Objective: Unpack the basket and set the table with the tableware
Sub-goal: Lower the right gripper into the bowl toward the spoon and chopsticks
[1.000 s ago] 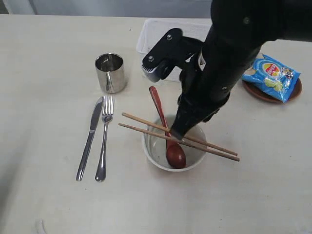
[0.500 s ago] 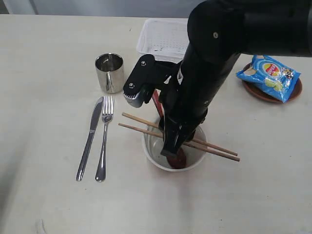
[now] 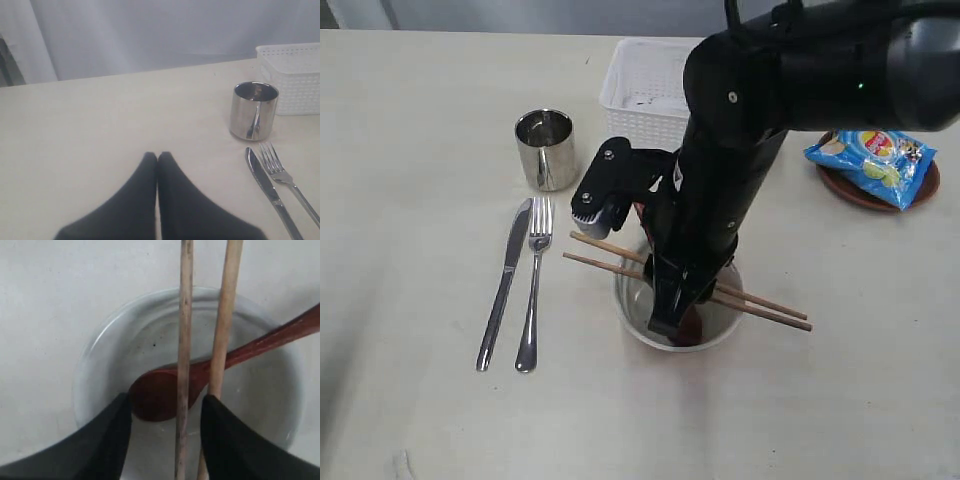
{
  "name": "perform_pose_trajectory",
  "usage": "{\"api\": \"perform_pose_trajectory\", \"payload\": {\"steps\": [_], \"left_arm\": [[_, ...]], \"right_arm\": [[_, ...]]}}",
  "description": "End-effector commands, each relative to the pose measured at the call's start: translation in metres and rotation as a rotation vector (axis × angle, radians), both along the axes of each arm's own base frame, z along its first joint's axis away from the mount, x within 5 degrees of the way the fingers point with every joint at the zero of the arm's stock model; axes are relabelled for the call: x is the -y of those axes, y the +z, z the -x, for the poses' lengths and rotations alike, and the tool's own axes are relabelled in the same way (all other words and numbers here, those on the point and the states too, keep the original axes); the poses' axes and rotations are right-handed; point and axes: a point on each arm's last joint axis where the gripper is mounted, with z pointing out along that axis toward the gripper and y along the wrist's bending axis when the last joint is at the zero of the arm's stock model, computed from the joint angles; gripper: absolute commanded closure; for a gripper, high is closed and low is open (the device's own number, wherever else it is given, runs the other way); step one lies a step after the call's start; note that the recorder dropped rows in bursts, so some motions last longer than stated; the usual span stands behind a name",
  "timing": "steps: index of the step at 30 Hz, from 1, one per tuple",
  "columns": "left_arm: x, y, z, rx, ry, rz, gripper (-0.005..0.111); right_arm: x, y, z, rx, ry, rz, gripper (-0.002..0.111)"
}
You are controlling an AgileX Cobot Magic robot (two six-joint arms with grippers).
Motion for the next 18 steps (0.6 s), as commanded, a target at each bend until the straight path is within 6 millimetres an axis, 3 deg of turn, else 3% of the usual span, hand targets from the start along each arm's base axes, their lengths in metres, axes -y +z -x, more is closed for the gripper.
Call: {"api": "perform_pose_trajectory", "payload": {"steps": [1, 8, 18], "left_arm": [[0.000, 0.000, 0.000, 0.008, 0.002, 0.006, 0.107], [0.000, 0.000, 0.000, 0.008, 0.002, 0.006, 0.107], [0.000, 0.000, 0.000, 0.009, 0.002, 0.000, 0.107]], "right_arm": [[-0.002, -0.002, -0.002, 0.010, 0.007, -0.008, 0.066], [-0.004, -0.013, -0.003, -0.013, 0.001, 0.015, 0.066], [-0.003, -0.013, -0.003, -0.020, 0.001, 0.021, 0.066]]}}
